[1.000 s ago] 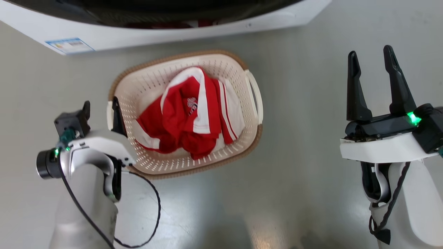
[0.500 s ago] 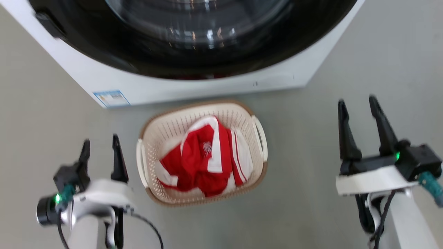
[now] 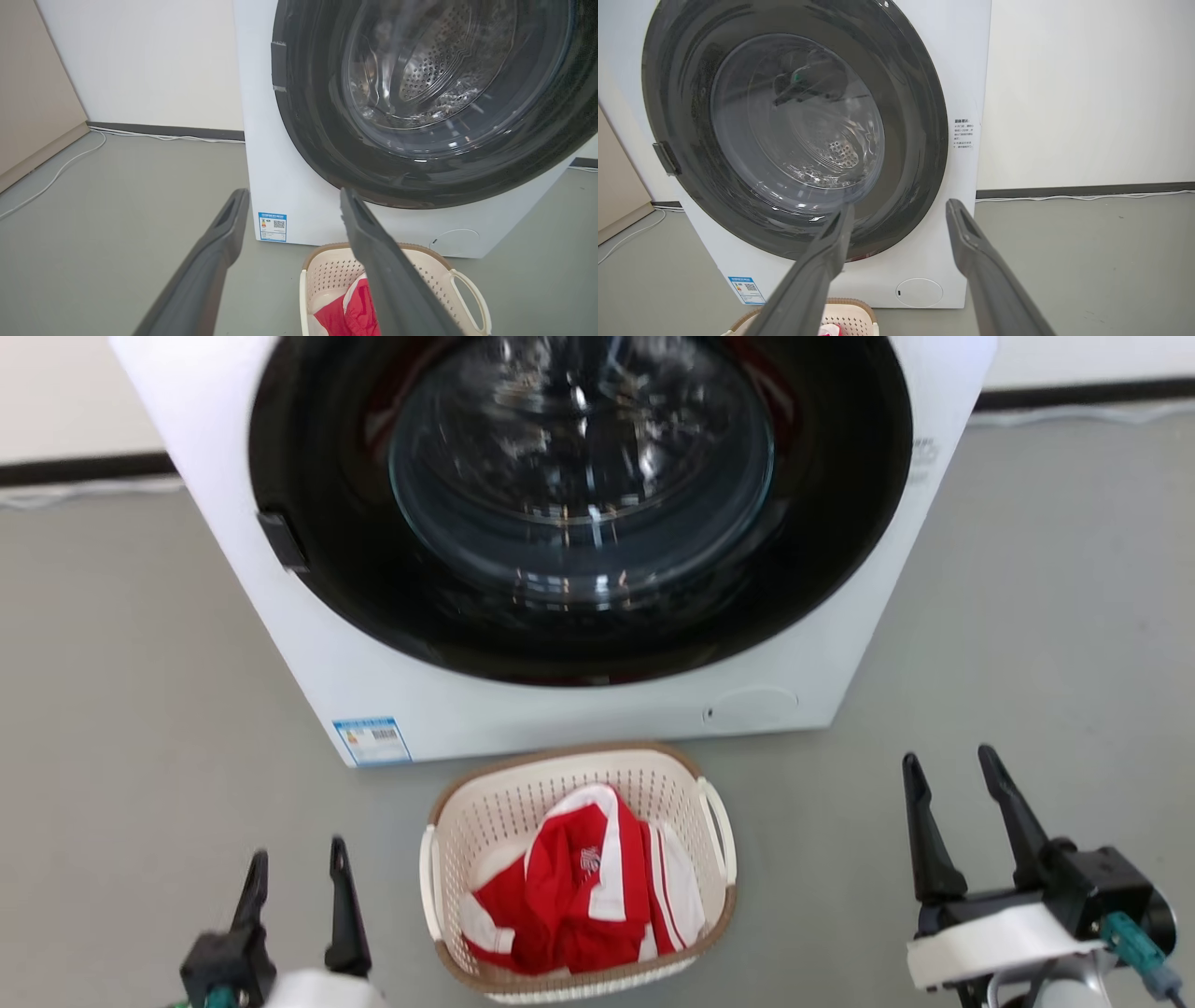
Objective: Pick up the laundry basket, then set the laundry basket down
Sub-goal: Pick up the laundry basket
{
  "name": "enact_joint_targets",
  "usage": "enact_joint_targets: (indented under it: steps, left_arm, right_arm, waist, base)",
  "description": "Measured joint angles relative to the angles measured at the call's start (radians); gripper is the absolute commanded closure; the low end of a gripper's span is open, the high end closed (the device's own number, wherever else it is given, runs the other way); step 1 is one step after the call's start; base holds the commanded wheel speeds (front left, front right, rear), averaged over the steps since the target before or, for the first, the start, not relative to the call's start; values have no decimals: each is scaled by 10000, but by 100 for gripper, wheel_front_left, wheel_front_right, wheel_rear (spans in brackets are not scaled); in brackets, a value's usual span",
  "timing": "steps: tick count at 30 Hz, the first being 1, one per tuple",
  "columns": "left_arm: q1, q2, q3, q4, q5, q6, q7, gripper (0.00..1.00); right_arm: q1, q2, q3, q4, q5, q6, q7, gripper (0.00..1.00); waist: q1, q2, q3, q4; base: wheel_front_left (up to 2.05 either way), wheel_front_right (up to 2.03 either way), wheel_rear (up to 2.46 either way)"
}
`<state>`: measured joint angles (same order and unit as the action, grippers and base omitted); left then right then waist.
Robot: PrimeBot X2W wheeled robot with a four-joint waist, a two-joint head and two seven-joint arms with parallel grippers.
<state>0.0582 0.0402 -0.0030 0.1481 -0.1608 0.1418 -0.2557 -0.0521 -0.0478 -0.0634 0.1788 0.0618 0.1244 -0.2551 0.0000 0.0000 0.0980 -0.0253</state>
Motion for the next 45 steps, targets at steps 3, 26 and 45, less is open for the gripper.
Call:
enact_joint_targets:
  steps: [3,26,45]
  left_arm:
    - [452,13,-38,-332,-2,128,0,0]
    - [1409,42,169,-890,36,146,0,0]
    - [1334,44,299,-594,128,-138,0,0]
  right_arm:
    - [236,4,0,-13,2,0,0,0]
    - [959,25,4,-109,119,0,0,0]
    - [807,23,12,-56,100,0,0,0]
  waist:
    - [0,0,-317,41]
    - [0,0,-897,18]
    - [0,0,-311,-58]
  base:
    - [0,0,0]
    - [0,0,0]
    - [0,0,0]
